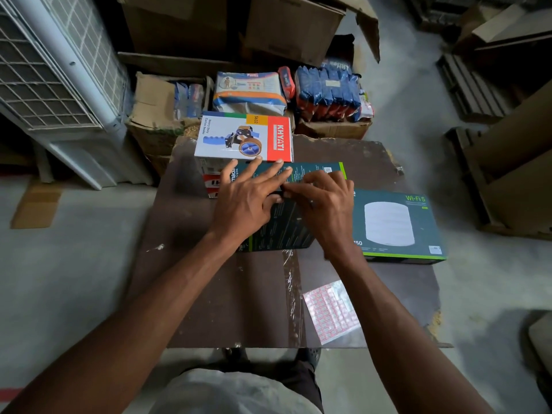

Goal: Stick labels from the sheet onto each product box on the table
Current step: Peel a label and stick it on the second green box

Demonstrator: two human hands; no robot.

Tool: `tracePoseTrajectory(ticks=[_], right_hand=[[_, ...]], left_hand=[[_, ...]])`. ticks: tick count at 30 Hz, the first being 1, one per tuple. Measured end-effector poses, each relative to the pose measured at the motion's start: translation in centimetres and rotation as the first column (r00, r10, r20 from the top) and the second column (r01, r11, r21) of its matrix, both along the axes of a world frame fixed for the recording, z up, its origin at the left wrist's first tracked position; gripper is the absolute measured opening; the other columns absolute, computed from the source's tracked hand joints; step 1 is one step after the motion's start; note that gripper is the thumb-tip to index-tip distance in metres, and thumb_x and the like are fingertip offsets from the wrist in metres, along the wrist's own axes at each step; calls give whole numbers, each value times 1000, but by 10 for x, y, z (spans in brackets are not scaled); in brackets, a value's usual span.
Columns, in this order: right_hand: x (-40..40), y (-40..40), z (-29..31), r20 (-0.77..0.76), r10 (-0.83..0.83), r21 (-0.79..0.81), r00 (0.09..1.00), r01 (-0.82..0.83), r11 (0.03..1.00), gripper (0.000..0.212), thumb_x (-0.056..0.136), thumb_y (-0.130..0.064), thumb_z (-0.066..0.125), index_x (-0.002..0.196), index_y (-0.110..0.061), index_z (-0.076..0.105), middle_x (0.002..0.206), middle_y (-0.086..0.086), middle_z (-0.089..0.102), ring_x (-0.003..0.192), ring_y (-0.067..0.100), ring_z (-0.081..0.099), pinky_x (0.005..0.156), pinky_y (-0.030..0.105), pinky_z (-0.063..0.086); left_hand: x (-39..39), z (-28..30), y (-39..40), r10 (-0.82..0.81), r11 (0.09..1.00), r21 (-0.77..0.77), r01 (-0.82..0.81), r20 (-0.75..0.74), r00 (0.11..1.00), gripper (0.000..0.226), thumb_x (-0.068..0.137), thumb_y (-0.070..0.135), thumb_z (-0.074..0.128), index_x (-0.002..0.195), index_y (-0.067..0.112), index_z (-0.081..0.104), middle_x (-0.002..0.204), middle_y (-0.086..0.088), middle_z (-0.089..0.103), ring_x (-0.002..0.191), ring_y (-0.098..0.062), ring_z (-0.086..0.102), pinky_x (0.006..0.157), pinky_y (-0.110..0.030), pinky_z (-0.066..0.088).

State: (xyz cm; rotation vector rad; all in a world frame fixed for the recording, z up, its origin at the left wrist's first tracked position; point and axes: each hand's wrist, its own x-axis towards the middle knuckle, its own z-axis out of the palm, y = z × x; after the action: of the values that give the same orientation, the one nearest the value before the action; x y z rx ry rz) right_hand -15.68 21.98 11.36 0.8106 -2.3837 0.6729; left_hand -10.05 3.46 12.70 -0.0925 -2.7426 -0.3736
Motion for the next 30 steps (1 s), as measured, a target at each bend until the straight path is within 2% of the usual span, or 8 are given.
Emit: tracePoseTrajectory(ticks=[4, 8, 11, 16, 21, 25, 27, 30], right_hand=[[-6, 6, 0, 20, -41, 89, 999, 39, 995, 26, 88, -34, 81, 112, -41, 78, 109, -6, 67, 91, 24, 52, 71, 40, 36], [-6, 10, 7, 164, -37, -50, 986, 45, 998, 33, 85, -29, 82, 118, -33, 77, 108, -6, 70, 92, 24, 53, 72, 45, 42], [-9, 8, 16, 231, 43, -112, 972, -17, 994, 29, 87, -41, 77, 115, -33, 78, 105, -6, 71, 91, 23, 53, 73, 43, 40], [-6, -14, 8, 114, -51, -35, 992, 55, 998, 19, 89, -43, 71, 103, -37, 81, 101, -8, 69, 90, 24, 51, 71, 40, 36], [-9, 2, 6, 93, -63, 1, 994, 63, 998, 26, 86, -32, 82, 111, -38, 79, 111, -7, 69, 97, 23, 52, 75, 42, 41], [-9, 6, 17, 174, -101, 180, 980, 70, 981, 65, 86, -36, 80, 146, -29, 56, 142, 2, 61, 121, 27, 50, 90, 45, 41], [-8, 0, 15, 167, -137, 345, 976, 72, 936, 76, 91, -51, 71, 157, -32, 39, 162, 6, 41, 146, 34, 36, 110, 51, 33], [-2, -13, 6, 161, -211, 465, 964, 115, 878, 86, 97, -47, 66, 164, -40, 13, 168, 20, 23, 155, 46, 20, 122, 59, 22]], left_hand=[[-3, -2, -3, -5, 1000, 0, 5, -16, 1000, 62, 91, 37, 72, 149, 33, 49, 151, 7, 51, 146, -26, 41, 117, -58, 26], [-9, -1, -3, 7, 1000, 23, -7, 15, 1000, 62, 92, 41, 70, 149, 35, 48, 150, 9, 51, 146, -26, 41, 117, -59, 26], [-12, -1, -4, 9, 1000, 28, -10, 6, 1000, 62, 91, 39, 72, 149, 33, 49, 149, 8, 52, 144, -28, 43, 117, -59, 26], [-14, -5, -8, -5, 1000, 25, 5, -13, 1000, 63, 91, 37, 71, 150, 34, 47, 150, 10, 51, 145, -26, 43, 118, -56, 26], [-14, -11, -13, -27, 1000, -1, 27, -39, 999, 58, 95, 50, 61, 150, 35, 47, 150, 12, 50, 146, -21, 40, 116, -53, 29], [-16, -14, -13, -13, 1000, -13, 12, -65, 998, 58, 95, 49, 62, 150, 33, 48, 150, 11, 51, 146, -21, 41, 117, -54, 29], [-17, -15, -11, -6, 1000, -8, 5, -92, 996, 57, 95, 48, 63, 148, 31, 50, 149, 10, 53, 145, -20, 43, 117, -54, 29], [-14, -21, -14, -25, 997, 66, 40, -214, 977, 55, 91, 44, 71, 141, 23, 60, 145, 1, 59, 139, -21, 51, 116, -52, 33]])
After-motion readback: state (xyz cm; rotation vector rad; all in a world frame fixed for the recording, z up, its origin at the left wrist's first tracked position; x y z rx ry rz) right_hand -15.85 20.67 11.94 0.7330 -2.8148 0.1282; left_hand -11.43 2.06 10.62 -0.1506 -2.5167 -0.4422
